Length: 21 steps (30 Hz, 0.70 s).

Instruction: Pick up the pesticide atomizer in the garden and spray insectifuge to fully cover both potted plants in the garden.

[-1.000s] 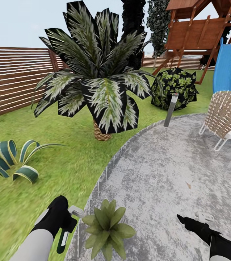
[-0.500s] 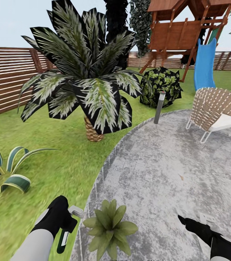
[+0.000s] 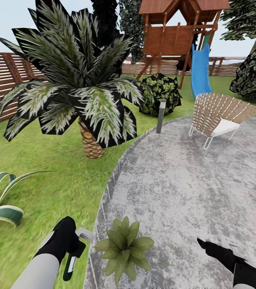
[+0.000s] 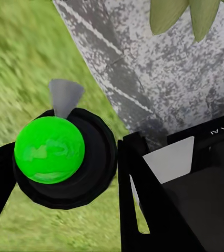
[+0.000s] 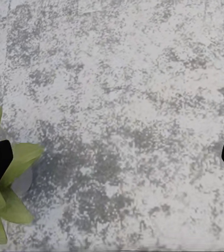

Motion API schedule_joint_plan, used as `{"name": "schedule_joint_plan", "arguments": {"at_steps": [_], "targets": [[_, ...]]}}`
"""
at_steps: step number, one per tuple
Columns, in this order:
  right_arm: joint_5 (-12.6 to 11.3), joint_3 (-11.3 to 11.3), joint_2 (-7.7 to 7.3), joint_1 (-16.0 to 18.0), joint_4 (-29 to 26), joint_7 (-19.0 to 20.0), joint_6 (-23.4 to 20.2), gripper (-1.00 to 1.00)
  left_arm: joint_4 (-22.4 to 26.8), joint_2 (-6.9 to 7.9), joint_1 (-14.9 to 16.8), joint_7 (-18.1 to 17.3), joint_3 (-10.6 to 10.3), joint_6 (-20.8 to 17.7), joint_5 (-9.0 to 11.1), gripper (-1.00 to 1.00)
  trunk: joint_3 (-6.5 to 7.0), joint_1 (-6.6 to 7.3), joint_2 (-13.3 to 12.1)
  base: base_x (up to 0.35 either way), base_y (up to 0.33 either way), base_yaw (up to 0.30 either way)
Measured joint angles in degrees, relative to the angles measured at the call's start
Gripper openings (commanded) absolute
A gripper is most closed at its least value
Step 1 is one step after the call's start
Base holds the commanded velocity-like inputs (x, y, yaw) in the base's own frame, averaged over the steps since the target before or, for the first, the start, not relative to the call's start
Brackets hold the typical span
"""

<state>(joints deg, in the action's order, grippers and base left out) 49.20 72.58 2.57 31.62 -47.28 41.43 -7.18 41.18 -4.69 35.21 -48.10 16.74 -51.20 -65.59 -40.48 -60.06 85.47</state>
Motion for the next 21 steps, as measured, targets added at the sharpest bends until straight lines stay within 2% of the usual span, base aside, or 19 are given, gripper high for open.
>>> {"name": "schedule_joint_plan", "arguments": {"at_steps": [9,15,21], "targets": [[0.00,0.01,0.00,0.00,0.00,-0.02,0.00,1.00,0.03,0.00,0.00,0.00,0.02,-0.01,0.02,-1.00,0.00,0.02,0.00,0.093,0.313,-0.241],[0.01,0.02,0.01,0.01,0.01,-0.02,0.00,1.00,0.05,0.01,-0.01,-0.01,0.02,-0.02,0.01,-1.00,0.00,0.02,0.00,0.137,0.292,-0.039],[0.01,0.03,0.02,0.02,-0.03,0.00,-0.02,1.00,0.03,0.02,-0.02,-0.01,0.00,0.09,0.01,-1.00,0.00,0.00,0.00,0.028,0.044,-0.001]]}}
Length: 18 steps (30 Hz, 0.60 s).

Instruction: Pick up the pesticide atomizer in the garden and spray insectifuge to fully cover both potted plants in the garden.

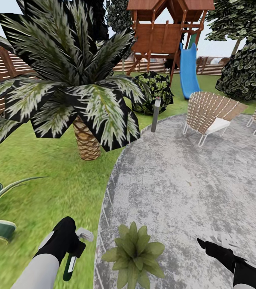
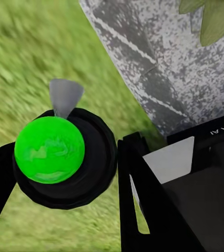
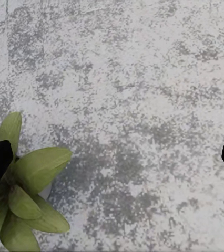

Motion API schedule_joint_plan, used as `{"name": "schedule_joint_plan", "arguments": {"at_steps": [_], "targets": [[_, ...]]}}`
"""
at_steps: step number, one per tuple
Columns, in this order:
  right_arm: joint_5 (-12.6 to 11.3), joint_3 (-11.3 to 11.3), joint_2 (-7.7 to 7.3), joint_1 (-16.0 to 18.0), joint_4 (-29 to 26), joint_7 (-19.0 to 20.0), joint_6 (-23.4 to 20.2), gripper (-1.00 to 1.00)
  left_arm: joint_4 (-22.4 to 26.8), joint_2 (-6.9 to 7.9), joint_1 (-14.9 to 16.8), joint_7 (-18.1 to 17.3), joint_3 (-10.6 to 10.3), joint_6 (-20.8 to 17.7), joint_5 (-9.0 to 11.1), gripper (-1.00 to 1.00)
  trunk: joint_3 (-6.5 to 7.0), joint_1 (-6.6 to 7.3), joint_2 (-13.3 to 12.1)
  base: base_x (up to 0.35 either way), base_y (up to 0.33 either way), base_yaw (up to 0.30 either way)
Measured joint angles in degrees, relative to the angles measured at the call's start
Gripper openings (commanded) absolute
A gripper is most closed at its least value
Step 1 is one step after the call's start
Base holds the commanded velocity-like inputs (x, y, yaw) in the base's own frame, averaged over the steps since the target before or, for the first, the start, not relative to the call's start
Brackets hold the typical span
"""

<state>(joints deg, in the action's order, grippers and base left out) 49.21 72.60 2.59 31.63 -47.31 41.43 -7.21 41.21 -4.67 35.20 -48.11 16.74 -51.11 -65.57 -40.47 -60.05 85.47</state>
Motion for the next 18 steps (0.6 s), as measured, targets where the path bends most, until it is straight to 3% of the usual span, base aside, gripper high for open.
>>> {"name": "schedule_joint_plan", "arguments": {"at_steps": [5,14,18], "targets": [[0.00,0.00,0.00,0.00,-0.01,0.00,0.00,1.00,0.00,0.00,0.01,0.01,0.00,0.02,0.00,-1.00,0.00,0.00,0.00,0.001,0.002,-0.060],[-0.01,0.00,-0.01,-0.01,-0.01,0.04,0.00,1.00,-0.08,0.13,0.02,0.10,-0.07,0.06,-0.04,-1.00,0.00,0.00,0.00,0.000,0.000,-0.285],[-0.01,0.00,-0.01,-0.01,-0.02,0.04,0.00,1.00,-0.17,1.09,0.02,0.13,-0.09,0.14,-0.10,-1.00,0.00,0.00,0.00,0.000,0.000,-0.300]]}}
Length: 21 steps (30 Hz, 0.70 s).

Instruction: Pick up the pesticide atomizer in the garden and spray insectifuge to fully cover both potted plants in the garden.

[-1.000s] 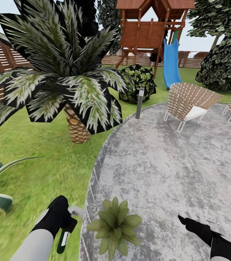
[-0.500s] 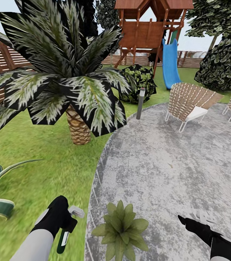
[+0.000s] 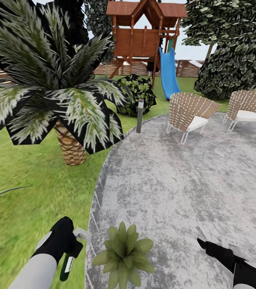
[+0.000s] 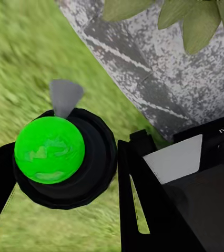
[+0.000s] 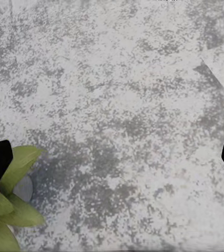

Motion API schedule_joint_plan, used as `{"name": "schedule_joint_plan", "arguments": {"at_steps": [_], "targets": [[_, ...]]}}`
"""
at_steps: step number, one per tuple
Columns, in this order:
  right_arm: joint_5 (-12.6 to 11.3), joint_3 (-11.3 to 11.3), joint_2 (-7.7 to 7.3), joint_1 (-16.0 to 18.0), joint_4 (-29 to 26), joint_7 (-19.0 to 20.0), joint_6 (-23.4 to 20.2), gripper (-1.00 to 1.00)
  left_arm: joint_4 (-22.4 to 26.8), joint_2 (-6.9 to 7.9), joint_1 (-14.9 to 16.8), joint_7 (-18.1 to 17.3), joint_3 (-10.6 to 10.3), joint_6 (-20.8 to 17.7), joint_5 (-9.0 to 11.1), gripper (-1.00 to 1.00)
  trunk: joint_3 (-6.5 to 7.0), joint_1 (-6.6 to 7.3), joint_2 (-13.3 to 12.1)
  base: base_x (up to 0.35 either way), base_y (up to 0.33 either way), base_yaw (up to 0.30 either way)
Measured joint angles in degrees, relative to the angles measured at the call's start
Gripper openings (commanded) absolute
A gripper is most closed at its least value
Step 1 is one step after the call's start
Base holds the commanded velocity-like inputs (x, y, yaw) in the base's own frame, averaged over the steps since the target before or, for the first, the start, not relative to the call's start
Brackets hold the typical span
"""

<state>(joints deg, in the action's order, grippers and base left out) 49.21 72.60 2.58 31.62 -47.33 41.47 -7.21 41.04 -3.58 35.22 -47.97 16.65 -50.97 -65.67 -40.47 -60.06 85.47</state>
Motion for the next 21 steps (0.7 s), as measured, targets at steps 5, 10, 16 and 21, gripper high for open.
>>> {"name": "schedule_joint_plan", "arguments": {"at_steps": [5,10,16,21], "targets": [[0.00,0.00,0.00,0.00,0.00,0.01,0.00,1.00,-4.83,2.03,0.00,0.11,0.02,0.32,0.05,-1.00,0.00,0.00,0.00,0.000,0.000,-0.286],[0.00,0.00,0.00,0.01,0.00,0.00,0.00,1.00,-8.61,2.33,-0.01,0.03,-0.03,1.71,0.17,-1.00,0.00,0.00,0.00,0.000,0.000,-0.219],[0.01,0.00,0.01,0.01,0.01,-0.04,0.00,1.00,-9.77,2.33,-0.01,-2.01,-0.04,3.25,0.12,-1.00,0.00,0.00,0.00,0.000,0.000,-0.043],[0.01,0.00,0.01,0.01,0.01,-0.07,0.00,1.00,-9.83,2.32,-0.01,-4.33,-0.05,3.47,-0.08,-1.00,0.00,0.00,0.00,0.000,0.000,-0.002]]}}
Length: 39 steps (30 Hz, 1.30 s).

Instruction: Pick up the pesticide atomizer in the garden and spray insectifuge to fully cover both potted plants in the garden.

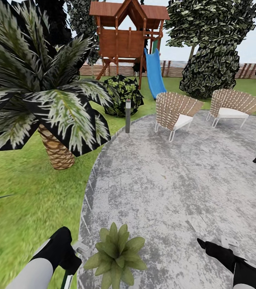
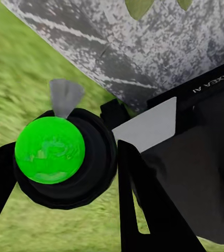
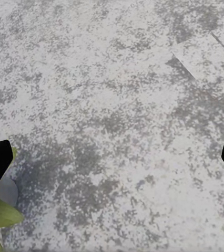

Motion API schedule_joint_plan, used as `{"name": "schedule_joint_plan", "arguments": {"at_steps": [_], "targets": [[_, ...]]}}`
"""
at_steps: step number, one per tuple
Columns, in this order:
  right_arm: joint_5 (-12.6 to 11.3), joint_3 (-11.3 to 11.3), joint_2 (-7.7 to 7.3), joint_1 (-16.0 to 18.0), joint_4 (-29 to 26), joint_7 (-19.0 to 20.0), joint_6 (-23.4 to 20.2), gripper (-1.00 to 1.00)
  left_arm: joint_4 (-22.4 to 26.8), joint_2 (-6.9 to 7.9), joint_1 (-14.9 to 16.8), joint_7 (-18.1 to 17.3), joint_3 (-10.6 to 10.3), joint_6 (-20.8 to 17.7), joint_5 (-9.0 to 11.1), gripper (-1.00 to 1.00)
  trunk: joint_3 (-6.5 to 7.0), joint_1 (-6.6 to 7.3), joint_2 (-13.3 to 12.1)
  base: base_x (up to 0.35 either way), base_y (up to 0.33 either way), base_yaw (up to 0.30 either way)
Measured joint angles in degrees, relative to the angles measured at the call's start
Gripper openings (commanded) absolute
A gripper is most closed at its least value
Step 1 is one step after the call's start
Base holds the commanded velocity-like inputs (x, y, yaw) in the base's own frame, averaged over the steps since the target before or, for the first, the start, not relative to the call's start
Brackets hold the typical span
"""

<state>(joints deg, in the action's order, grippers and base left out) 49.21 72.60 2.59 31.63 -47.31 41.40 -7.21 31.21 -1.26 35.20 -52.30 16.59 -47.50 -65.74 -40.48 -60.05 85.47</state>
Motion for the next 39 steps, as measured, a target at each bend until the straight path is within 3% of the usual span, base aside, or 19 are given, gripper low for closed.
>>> {"name": "schedule_joint_plan", "arguments": {"at_steps": [18,30,37,39], "targets": [[0.00,0.00,0.00,0.00,0.00,-0.06,0.00,1.00,0.08,-0.06,0.00,-0.26,0.00,-0.06,-0.03,-1.00,0.00,0.00,0.00,0.000,0.115,-0.003],[-0.01,0.00,-0.01,-0.01,-0.01,-0.05,0.00,1.00,-0.04,-0.06,0.01,-0.23,-0.09,-0.05,-0.02,-1.00,-0.09,0.00,0.00,0.000,0.002,-0.239],[0.00,0.00,0.00,0.00,0.00,-0.06,0.00,1.00,-0.01,-0.01,0.00,-0.21,-0.09,-0.07,-0.11,-1.00,-0.09,0.00,0.00,0.000,0.000,-0.036],[0.00,0.00,0.00,0.00,0.00,-0.06,0.03,1.00,-0.01,-0.04,0.00,-0.24,-0.09,-0.09,-1.14,-1.00,-0.09,0.00,0.00,0.000,0.000,-0.002]]}}
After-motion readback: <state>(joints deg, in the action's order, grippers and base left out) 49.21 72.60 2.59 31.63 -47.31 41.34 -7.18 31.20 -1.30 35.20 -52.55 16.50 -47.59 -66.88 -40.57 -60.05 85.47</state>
